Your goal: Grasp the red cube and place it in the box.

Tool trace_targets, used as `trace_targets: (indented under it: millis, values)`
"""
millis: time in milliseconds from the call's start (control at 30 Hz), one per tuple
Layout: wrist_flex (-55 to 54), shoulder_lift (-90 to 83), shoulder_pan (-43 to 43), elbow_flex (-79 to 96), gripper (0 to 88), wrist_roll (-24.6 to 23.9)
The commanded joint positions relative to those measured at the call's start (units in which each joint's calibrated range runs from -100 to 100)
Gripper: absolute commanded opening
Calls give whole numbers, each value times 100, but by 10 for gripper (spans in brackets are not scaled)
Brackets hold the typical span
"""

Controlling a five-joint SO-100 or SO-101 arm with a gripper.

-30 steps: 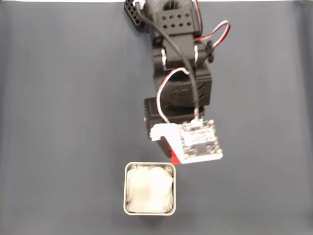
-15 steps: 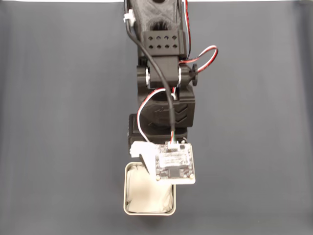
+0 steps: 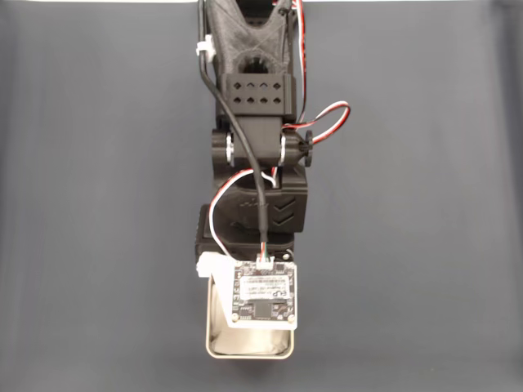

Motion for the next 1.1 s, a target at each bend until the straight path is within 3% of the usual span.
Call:
trace_targets:
  millis: [0, 1067]
  values:
    - [-125, -68, 91, -351, 42, -34]
    - [-264, 218, 134, -662, 45, -10]
